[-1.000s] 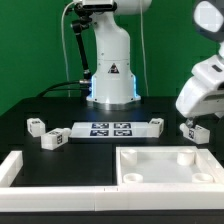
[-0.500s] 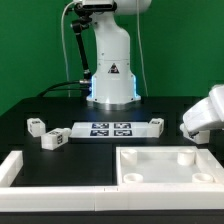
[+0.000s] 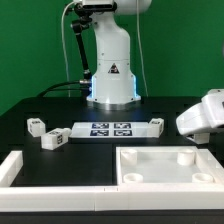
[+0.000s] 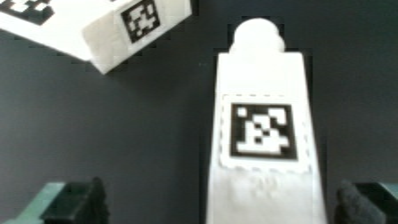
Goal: Assemble square table
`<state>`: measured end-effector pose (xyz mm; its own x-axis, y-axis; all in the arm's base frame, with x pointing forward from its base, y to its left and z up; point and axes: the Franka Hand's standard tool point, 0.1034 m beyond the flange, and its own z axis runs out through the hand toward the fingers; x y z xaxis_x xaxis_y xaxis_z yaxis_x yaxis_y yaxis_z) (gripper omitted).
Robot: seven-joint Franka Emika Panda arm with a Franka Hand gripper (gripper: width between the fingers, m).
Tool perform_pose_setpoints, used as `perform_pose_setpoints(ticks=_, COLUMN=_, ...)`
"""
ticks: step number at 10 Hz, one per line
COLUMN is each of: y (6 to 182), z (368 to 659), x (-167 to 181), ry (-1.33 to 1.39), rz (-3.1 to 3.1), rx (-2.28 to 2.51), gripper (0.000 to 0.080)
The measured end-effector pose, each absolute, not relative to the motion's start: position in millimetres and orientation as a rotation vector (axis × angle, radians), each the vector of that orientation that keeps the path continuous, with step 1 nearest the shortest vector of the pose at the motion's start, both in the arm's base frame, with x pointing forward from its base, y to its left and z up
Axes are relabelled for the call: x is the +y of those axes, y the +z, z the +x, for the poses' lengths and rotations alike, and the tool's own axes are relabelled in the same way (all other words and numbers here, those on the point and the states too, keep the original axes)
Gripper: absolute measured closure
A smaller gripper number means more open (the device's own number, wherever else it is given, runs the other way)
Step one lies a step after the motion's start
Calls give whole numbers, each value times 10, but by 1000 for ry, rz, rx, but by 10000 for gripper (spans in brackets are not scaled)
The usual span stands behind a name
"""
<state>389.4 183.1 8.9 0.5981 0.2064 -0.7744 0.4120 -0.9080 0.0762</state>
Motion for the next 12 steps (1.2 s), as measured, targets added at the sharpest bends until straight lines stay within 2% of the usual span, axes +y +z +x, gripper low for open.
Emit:
perform_pose_setpoints(ticks=3, y=69, z=3855, x=1810, ry=-1201, rz=2590, rx=498, gripper=151)
perform_pose_setpoints(ticks=4, y=65, z=3851, x=1808, ry=-1202, rz=2589, rx=498, gripper=253)
perform_pose_setpoints(ticks=5, y=62, z=3849, x=1807, ry=-1203, rz=2589, rx=498, gripper=389)
perform_pose_setpoints(ticks=6, y=61, z=3847, x=1807, ry=-1203, rz=2588, rx=498, gripper=389)
perform_pose_setpoints(ticks=7, y=61, z=3847, x=1807, ry=-1203, rz=2588, rx=498, gripper=508)
perform_pose_setpoints(ticks=12, y=61, z=3847, x=1806, ry=-1203, rz=2588, rx=498, gripper=508)
